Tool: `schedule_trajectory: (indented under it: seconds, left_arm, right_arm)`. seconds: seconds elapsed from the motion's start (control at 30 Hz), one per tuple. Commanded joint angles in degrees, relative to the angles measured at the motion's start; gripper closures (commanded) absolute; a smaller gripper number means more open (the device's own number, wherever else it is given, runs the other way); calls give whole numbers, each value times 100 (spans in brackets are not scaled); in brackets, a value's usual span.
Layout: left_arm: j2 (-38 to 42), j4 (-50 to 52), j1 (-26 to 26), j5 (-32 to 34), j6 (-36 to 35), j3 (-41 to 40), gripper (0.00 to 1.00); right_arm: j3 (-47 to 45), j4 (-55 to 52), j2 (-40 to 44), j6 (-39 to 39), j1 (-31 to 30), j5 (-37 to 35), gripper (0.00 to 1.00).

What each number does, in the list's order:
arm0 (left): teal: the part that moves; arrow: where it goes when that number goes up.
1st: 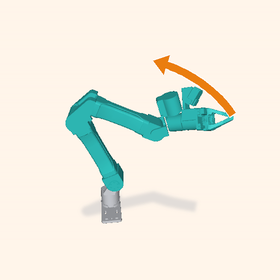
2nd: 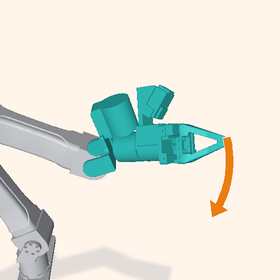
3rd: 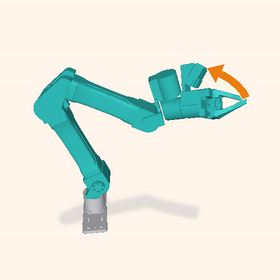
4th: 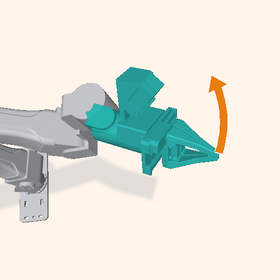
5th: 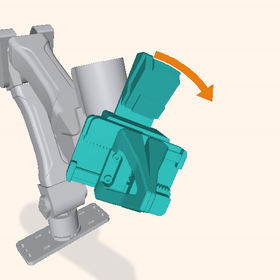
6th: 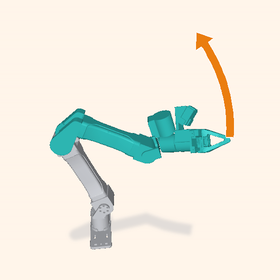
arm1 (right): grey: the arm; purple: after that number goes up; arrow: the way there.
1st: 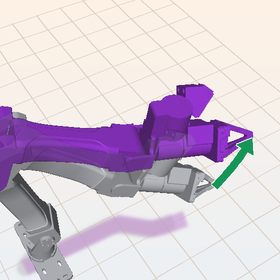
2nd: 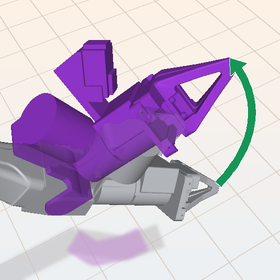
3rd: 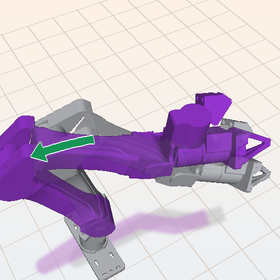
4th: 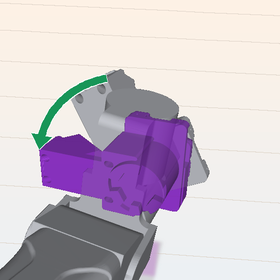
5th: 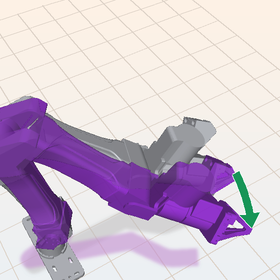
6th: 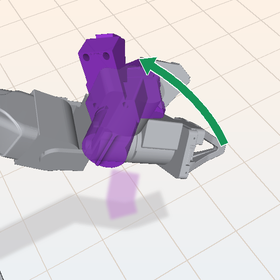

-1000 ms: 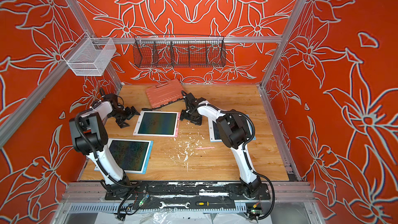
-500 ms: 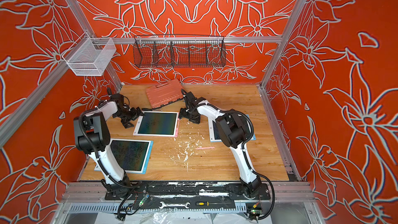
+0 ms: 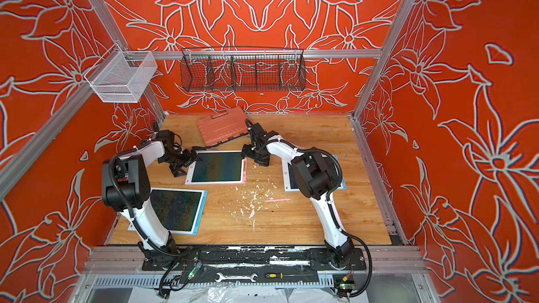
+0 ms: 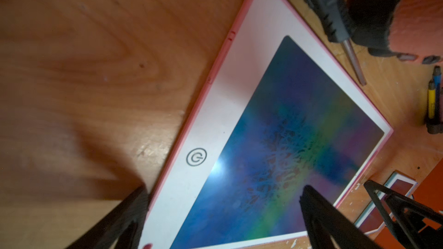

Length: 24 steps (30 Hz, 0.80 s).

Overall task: Place the stylus back onto the writing tablet
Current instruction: Move the writing tablet to the center of the board.

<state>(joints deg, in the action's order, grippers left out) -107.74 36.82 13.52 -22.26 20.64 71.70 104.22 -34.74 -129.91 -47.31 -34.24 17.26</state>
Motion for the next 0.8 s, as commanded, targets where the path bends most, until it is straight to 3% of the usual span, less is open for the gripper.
schedule_trajectory:
  seconds: [0.0, 0.77]
  left_arm:
    - [-11, 150, -123, -158, 47, -243, 3]
    - [-103, 9, -559, -706, -134, -544, 3]
  right_arm:
    - [-151, -206, -518, -156, -21, 26, 3]
    - [-117, -419, -652, -46, -275, -77, 9]
